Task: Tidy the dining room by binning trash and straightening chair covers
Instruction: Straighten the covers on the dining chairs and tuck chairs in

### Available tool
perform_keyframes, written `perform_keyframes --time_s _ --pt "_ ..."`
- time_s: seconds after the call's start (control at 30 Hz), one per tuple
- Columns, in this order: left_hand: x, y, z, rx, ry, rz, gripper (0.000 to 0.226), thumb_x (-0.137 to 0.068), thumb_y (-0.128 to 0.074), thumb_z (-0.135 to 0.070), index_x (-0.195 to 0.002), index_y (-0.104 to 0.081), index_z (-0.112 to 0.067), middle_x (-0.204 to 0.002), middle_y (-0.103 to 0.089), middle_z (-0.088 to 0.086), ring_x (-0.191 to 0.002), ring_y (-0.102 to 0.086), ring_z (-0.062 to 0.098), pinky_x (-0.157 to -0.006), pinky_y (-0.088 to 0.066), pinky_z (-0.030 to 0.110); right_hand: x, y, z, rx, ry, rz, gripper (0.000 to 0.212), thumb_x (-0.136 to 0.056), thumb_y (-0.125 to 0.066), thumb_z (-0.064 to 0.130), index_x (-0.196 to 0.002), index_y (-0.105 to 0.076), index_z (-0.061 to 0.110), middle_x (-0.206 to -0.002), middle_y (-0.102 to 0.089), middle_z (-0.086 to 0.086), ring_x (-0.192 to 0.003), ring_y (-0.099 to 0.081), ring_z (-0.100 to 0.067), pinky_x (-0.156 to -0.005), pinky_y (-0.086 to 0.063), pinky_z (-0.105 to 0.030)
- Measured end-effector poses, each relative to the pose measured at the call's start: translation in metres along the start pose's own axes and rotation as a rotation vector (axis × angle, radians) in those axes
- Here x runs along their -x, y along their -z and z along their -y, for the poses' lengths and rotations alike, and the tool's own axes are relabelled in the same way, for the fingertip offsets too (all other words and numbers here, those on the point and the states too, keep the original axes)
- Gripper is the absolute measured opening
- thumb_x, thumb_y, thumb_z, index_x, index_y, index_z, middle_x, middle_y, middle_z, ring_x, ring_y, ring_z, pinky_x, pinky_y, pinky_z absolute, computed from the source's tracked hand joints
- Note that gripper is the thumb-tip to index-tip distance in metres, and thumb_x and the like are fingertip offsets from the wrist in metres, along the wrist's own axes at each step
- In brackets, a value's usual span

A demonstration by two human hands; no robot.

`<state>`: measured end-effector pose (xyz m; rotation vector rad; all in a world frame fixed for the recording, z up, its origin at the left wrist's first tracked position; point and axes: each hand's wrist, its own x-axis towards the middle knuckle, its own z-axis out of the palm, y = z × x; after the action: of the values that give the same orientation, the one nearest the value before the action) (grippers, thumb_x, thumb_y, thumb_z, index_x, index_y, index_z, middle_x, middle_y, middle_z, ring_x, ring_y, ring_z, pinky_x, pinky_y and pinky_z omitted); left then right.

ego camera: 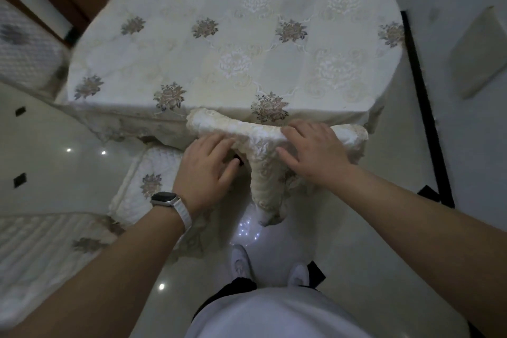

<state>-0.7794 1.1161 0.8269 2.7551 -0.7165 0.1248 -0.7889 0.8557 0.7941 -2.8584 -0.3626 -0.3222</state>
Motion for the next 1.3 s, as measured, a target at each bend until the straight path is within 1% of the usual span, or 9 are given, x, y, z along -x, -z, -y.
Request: perform_keyframes --time_s 0.07,0.2,0.3,0.5,0.67,0.8,0.93,1.07,1.3 --pt "0.02 0.008 0.001 -0.05 0.044 -0.011 0.046 -0.094 -0.049 -0.04 -0.13 -0.06 -0.015 -0.14 -0.054 0.01 -0.132 -0.047 0.03 -0.107 -0.039 0.053 0.001 0.003 0.011 -0.001 0.054 -0.023 0.05 -0.092 -0.041 0.05 -0.117 -0.063 0.013 -0.118 -0.063 -0.009 -0.107 -0.058 -0.031 -0.089 -0.043 -0.041" --pt "0.056 0.023 0.014 -0.14 0.057 -0.049 0.044 -0.096 -0.05 -0.039 -0.13 -0.061 -0.015 -0.142 -0.054 0.011 -0.133 -0.047 0.032 -0.105 -0.04 0.053 0.003 0.011 0.043 -0.012 0.187 -0.09 0.049 -0.09 -0.046 0.047 -0.115 -0.068 0.011 -0.119 -0.066 -0.011 -0.106 -0.06 -0.031 -0.09 -0.043 -0.04" --pt "0.083 0.031 0.027 -0.159 0.103 -0.057 0.045 -0.097 -0.047 -0.041 -0.132 -0.06 -0.016 -0.144 -0.052 0.011 -0.134 -0.045 0.033 -0.104 -0.04 0.055 0.007 0.012 0.071 -0.029 0.271 -0.074 0.048 -0.09 -0.048 0.046 -0.117 -0.067 0.011 -0.12 -0.065 -0.011 -0.108 -0.059 -0.032 -0.091 -0.045 -0.042" --pt "0.156 0.05 0.055 -0.181 0.202 -0.145 0.046 -0.095 -0.046 -0.04 -0.131 -0.062 -0.014 -0.14 -0.055 0.014 -0.132 -0.046 0.035 -0.104 -0.04 0.054 0.013 0.008 0.146 -0.049 0.403 -0.044 0.049 -0.091 -0.05 0.046 -0.12 -0.068 0.011 -0.125 -0.064 -0.012 -0.114 -0.058 -0.032 -0.097 -0.039 -0.043" --pt "0.248 0.075 0.096 -0.206 0.289 -0.203 0.046 -0.094 -0.047 -0.039 -0.13 -0.063 -0.015 -0.141 -0.055 0.011 -0.131 -0.045 0.032 -0.103 -0.039 0.052 0.023 0.001 0.238 -0.036 0.523 -0.037 0.048 -0.089 -0.051 0.047 -0.117 -0.068 0.012 -0.124 -0.065 -0.011 -0.113 -0.06 -0.031 -0.093 -0.047 -0.041" --pt "0.338 0.099 0.135 -0.23 0.371 -0.183 0.047 -0.093 -0.047 -0.041 -0.13 -0.062 -0.016 -0.142 -0.054 0.011 -0.132 -0.046 0.034 -0.106 -0.038 0.052 0.042 -0.014 0.327 -0.03 0.617 -0.026 0.047 -0.091 -0.05 0.048 -0.117 -0.067 0.013 -0.124 -0.065 -0.01 -0.113 -0.059 -0.031 -0.093 -0.043 -0.04" --pt "0.414 0.12 0.164 -0.269 0.392 -0.244 0.043 -0.092 -0.05 -0.039 -0.127 -0.064 -0.017 -0.139 -0.056 0.011 -0.129 -0.048 0.033 -0.106 -0.036 0.049 0.057 -0.028 0.409 -0.031 0.706 -0.046 0.046 -0.09 -0.052 0.047 -0.117 -0.069 0.013 -0.123 -0.066 -0.011 -0.112 -0.061 -0.032 -0.091 -0.042 -0.042" --pt "0.494 0.14 0.193 -0.304 0.475 -0.3 0.038 -0.092 -0.054 -0.037 -0.122 -0.065 -0.017 -0.135 -0.058 0.011 -0.127 -0.051 0.033 -0.104 -0.039 0.049 0.071 -0.042 0.501 -0.071 0.809 -0.033 0.048 -0.091 -0.05 0.048 -0.117 -0.068 0.013 -0.123 -0.065 -0.011 -0.112 -0.061 -0.033 -0.09 -0.048 -0.043" --pt "0.602 0.161 0.221 -0.366 0.624 -0.34 0.04 -0.093 -0.052 -0.038 -0.123 -0.066 -0.016 -0.132 -0.061 0.011 -0.126 -0.053 0.033 -0.103 -0.04 0.049 0.091 -0.057 0.617 -0.121 0.965 0.04 0.049 -0.092 -0.046 0.05 -0.121 -0.066 0.015 -0.127 -0.063 -0.008 -0.118 -0.056 -0.029 -0.097 -0.042 -0.042"
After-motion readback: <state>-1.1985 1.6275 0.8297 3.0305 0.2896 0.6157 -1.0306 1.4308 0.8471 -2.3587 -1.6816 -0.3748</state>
